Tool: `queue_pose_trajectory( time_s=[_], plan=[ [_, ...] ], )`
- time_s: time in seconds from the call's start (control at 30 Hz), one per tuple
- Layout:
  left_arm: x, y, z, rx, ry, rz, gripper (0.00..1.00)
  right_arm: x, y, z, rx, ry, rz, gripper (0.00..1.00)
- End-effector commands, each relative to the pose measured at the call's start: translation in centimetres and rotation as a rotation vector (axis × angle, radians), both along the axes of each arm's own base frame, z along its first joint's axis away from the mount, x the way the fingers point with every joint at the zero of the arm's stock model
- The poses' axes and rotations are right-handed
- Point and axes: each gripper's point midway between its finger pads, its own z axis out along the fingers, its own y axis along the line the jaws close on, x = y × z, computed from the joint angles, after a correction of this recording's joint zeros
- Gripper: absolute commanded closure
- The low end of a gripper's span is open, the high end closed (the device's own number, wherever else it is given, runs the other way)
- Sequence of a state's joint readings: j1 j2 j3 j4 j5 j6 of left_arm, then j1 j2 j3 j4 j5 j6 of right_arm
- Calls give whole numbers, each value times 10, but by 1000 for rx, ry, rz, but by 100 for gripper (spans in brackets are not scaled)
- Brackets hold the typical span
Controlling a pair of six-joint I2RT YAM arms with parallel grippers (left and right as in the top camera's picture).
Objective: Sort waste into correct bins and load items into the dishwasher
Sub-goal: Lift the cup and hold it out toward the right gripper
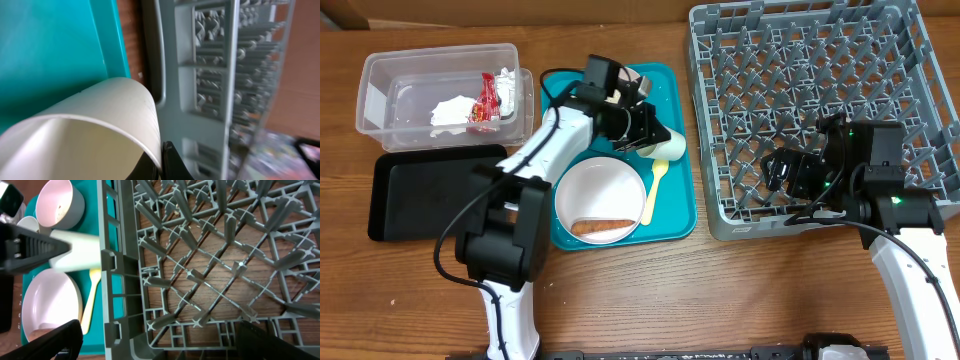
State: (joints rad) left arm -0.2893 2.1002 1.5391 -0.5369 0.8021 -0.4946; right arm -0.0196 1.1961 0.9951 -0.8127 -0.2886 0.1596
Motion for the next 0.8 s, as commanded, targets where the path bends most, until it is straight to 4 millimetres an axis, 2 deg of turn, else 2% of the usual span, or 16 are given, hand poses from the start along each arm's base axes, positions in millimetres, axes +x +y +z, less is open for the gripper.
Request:
queue_pose_trajectory(
  time_s=[0.0,0.13,0.33,0.43,0.57,0.77],
  plan=[
    [6,9,47,-173,-20,-52,96,6,-1,12,0,-35,1,0],
    [-3,36,98,-328,-60,-104,95,11,16,23,82,-85,64,0],
    [-19,69,171,-547,-154,-148,96,18,63,71,306,-259,288,0],
    [-29,68,194,-578,-193,-174,96,20,80,93,378,-340,368,0],
    [-53,51,224,-616,-236,-254,96,21,105,116,437,-420,456,0],
    [-80,33,247,-668,-255,-343,96,10,138,129,481,-475,600,0]
  ],
)
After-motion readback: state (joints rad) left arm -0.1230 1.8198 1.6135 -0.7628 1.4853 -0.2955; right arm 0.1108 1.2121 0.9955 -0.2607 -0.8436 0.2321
